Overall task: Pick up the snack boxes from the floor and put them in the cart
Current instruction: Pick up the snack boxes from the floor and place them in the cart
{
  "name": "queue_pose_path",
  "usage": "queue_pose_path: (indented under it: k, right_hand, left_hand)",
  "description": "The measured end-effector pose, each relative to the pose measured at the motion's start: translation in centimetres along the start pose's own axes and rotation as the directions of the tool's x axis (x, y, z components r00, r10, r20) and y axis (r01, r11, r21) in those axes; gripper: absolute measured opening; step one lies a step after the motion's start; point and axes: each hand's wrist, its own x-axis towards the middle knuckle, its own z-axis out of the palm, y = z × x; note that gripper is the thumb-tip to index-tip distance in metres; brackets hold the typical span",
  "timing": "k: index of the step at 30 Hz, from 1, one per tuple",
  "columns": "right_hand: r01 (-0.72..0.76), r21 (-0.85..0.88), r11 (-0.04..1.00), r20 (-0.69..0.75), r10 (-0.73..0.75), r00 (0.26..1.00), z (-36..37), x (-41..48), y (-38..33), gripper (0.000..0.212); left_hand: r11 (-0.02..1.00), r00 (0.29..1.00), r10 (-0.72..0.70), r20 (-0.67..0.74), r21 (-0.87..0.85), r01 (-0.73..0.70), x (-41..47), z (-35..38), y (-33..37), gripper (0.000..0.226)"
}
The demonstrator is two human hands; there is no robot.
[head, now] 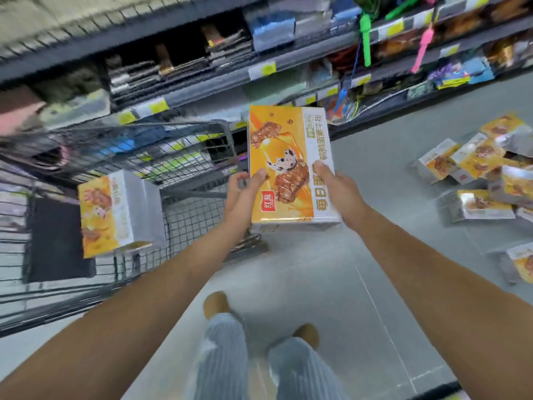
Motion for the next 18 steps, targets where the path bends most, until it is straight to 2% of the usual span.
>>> queue_pose_path:
  k: [2,5,8,14,16,18]
  right_hand:
    - [0.042,-0.032,0.999,0.024,-0.042,0.999,4.0,0.2,-2.3,0.024]
    - [0.071,-0.052,0.996,0.056,-0.068,0.996,9.7,0.3,-4.9,0.022]
    - [0.066,-0.048,0.997,0.102,-0.061,0.993,16.0,0.5,-6.0,0.022]
    - [0.057,-0.167,0.984,0.225,-0.018,0.974,30.3,0.7,-5.8,0.034]
    - [0.040,-0.208,0.977,0.251,0.014,0.968,34.4,1.0,-5.1,0.042]
    - [0.023,-0.278,0.960,0.272,0.056,0.961,38.1,0.9,-4.5,0.065]
  left_hand:
    - [0.995,0.999,0.035,-0.042,-0.092,-0.038,0.4,-3.9,1.2,0.037]
    - [0.989,0.995,0.058,-0.083,-0.133,-0.069,1.4,-9.3,2.6,0.024]
    - [0.994,0.992,0.040,-0.120,-0.099,-0.052,2.7,-15.3,2.9,0.033]
    - [0.999,0.977,-0.042,-0.207,0.012,0.046,5.9,-29.4,1.1,0.068]
    - [0.995,0.971,-0.091,-0.223,-0.053,0.081,6.4,-33.1,-0.2,0.058]
    - [0.985,0.960,-0.144,-0.242,-0.131,0.114,6.8,-36.3,-1.7,0.044]
